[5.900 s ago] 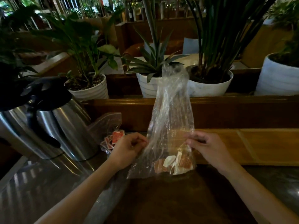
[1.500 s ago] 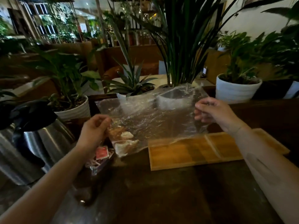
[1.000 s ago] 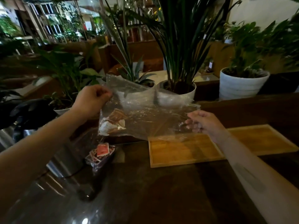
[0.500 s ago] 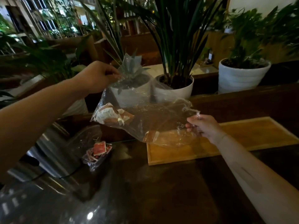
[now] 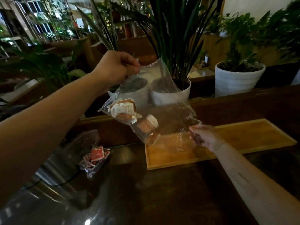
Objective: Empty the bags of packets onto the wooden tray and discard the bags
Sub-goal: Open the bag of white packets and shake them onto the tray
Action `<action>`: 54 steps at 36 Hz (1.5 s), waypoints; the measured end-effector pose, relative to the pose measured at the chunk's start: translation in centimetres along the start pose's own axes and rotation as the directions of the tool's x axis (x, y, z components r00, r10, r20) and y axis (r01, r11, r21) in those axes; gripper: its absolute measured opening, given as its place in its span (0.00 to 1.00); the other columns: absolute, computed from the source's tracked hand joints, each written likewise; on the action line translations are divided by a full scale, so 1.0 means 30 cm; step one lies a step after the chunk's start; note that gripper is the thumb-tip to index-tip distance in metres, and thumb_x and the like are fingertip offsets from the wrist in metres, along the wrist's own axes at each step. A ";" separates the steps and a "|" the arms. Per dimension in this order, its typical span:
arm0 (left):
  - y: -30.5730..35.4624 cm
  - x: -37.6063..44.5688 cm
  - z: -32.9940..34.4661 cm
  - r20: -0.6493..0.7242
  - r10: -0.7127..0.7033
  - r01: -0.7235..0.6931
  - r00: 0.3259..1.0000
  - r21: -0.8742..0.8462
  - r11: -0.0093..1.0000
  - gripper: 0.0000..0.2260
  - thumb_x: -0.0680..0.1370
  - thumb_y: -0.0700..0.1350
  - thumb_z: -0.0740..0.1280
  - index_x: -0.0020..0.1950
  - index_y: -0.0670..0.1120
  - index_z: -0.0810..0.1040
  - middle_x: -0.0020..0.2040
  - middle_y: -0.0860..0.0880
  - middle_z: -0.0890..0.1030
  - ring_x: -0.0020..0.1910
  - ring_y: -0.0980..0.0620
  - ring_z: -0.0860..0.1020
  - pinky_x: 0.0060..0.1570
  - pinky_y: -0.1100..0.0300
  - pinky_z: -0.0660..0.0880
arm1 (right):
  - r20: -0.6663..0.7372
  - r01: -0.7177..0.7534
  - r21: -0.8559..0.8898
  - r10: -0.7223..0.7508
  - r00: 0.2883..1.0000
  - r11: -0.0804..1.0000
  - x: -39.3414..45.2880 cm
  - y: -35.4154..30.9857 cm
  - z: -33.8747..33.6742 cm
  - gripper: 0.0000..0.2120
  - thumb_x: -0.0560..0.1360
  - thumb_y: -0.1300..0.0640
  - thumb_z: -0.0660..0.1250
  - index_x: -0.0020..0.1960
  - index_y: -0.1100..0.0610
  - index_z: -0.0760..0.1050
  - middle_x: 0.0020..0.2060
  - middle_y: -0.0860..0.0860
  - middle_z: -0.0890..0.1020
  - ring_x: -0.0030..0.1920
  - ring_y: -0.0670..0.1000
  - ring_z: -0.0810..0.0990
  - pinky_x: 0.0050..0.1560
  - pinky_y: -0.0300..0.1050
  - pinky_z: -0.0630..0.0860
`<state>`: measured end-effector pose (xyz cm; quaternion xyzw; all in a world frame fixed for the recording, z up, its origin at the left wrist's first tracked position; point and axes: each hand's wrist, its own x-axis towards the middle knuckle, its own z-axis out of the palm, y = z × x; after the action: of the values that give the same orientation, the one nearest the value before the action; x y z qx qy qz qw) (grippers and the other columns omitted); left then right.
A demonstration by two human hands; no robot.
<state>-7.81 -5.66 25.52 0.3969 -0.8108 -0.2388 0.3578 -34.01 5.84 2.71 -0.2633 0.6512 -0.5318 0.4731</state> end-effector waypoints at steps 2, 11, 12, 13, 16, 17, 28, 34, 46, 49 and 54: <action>-0.007 -0.010 0.015 -0.020 0.028 -0.027 0.999 0.015 1.000 0.05 0.75 0.41 0.72 0.42 0.52 0.82 0.38 0.54 0.81 0.33 0.64 0.77 0.31 0.74 0.73 | -0.014 -0.003 0.000 0.003 1.000 1.000 0.000 0.002 -0.009 0.06 0.76 0.59 0.70 0.52 0.59 0.79 0.39 0.54 0.84 0.34 0.49 0.81 0.33 0.42 0.78; 0.020 0.012 0.019 -0.071 0.085 -0.079 0.994 0.079 0.994 0.02 0.76 0.44 0.71 0.47 0.50 0.83 0.38 0.58 0.80 0.36 0.64 0.75 0.35 0.72 0.71 | 0.008 0.012 0.020 -0.012 1.000 1.000 -0.001 0.009 -0.015 0.06 0.75 0.58 0.71 0.51 0.59 0.80 0.41 0.54 0.84 0.39 0.51 0.81 0.40 0.46 0.78; 0.031 0.022 0.020 -0.073 0.092 -0.085 0.993 0.084 0.993 0.02 0.76 0.44 0.71 0.47 0.50 0.83 0.37 0.57 0.80 0.35 0.64 0.75 0.36 0.71 0.71 | 0.014 0.010 0.024 -0.011 1.000 1.000 -0.001 0.008 -0.010 0.06 0.75 0.59 0.70 0.51 0.59 0.80 0.40 0.54 0.84 0.39 0.51 0.81 0.40 0.46 0.77; 0.043 0.032 0.023 -0.070 0.098 -0.092 0.993 0.090 0.992 0.03 0.76 0.44 0.71 0.48 0.49 0.84 0.38 0.57 0.80 0.36 0.64 0.75 0.38 0.69 0.71 | 0.018 0.008 0.027 -0.009 1.000 1.000 -0.002 0.009 -0.005 0.05 0.75 0.59 0.70 0.50 0.59 0.80 0.40 0.54 0.84 0.38 0.51 0.81 0.39 0.46 0.77; 0.077 0.052 0.036 -0.047 0.116 -0.110 0.992 0.108 0.988 0.04 0.76 0.44 0.70 0.49 0.48 0.84 0.41 0.55 0.82 0.40 0.62 0.77 0.41 0.67 0.71 | 0.021 -0.011 0.051 0.010 1.000 0.999 -0.001 0.015 0.011 0.04 0.75 0.59 0.71 0.48 0.59 0.80 0.37 0.53 0.83 0.36 0.51 0.80 0.39 0.46 0.76; 0.086 0.056 0.040 -0.043 0.128 -0.122 0.991 0.112 0.986 0.04 0.76 0.44 0.70 0.49 0.48 0.84 0.41 0.56 0.81 0.41 0.61 0.77 0.42 0.67 0.72 | 0.027 -0.024 0.065 0.022 0.999 0.998 0.000 0.019 0.013 0.04 0.75 0.59 0.71 0.48 0.59 0.80 0.36 0.53 0.83 0.36 0.51 0.80 0.40 0.47 0.76; 0.153 0.073 0.071 -0.038 0.261 -0.246 0.965 0.223 0.943 0.06 0.78 0.42 0.68 0.52 0.46 0.83 0.46 0.53 0.81 0.49 0.57 0.79 0.55 0.61 0.74 | 0.160 -0.104 0.228 0.068 0.985 0.968 -0.003 0.043 -0.001 0.07 0.75 0.59 0.69 0.53 0.59 0.80 0.43 0.54 0.85 0.38 0.49 0.81 0.37 0.44 0.77; 0.161 0.082 0.054 -0.100 0.291 -0.257 0.951 0.262 0.930 0.07 0.78 0.43 0.68 0.54 0.47 0.83 0.46 0.53 0.81 0.47 0.58 0.78 0.49 0.65 0.71 | 0.284 -0.073 0.406 -0.050 0.957 0.911 -0.013 0.053 -0.016 0.12 0.73 0.58 0.69 0.53 0.63 0.78 0.40 0.51 0.85 0.35 0.47 0.77 0.27 0.37 0.73; 0.151 0.076 0.051 -0.072 0.315 -0.277 0.946 0.323 0.905 0.06 0.78 0.43 0.68 0.53 0.46 0.83 0.46 0.53 0.81 0.48 0.57 0.77 0.50 0.64 0.69 | 0.262 -0.031 0.371 -0.072 0.962 0.928 0.003 0.046 -0.007 0.05 0.77 0.62 0.66 0.52 0.61 0.76 0.56 0.56 0.84 0.38 0.49 0.82 0.28 0.39 0.75; 0.130 0.071 0.051 -0.082 0.301 -0.261 0.950 0.319 0.911 0.06 0.78 0.42 0.68 0.53 0.46 0.83 0.45 0.54 0.80 0.47 0.57 0.76 0.49 0.65 0.69 | 0.241 -0.032 0.344 -0.055 0.969 0.939 0.000 0.045 0.000 0.03 0.74 0.60 0.68 0.48 0.58 0.77 0.55 0.56 0.85 0.39 0.48 0.83 0.29 0.39 0.74; 0.104 0.072 0.032 -0.123 0.269 -0.224 0.955 0.292 0.930 0.06 0.78 0.44 0.69 0.52 0.47 0.84 0.45 0.53 0.80 0.46 0.57 0.76 0.48 0.62 0.69 | 0.225 -0.023 0.302 -0.048 0.973 0.953 -0.014 0.033 0.004 0.08 0.72 0.58 0.70 0.50 0.57 0.77 0.57 0.57 0.84 0.45 0.53 0.82 0.29 0.40 0.75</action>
<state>-10.95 -5.54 27.86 0.3555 -0.8480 -0.0444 0.3907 -33.56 6.44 1.91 -0.2517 0.5013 -0.5941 0.5765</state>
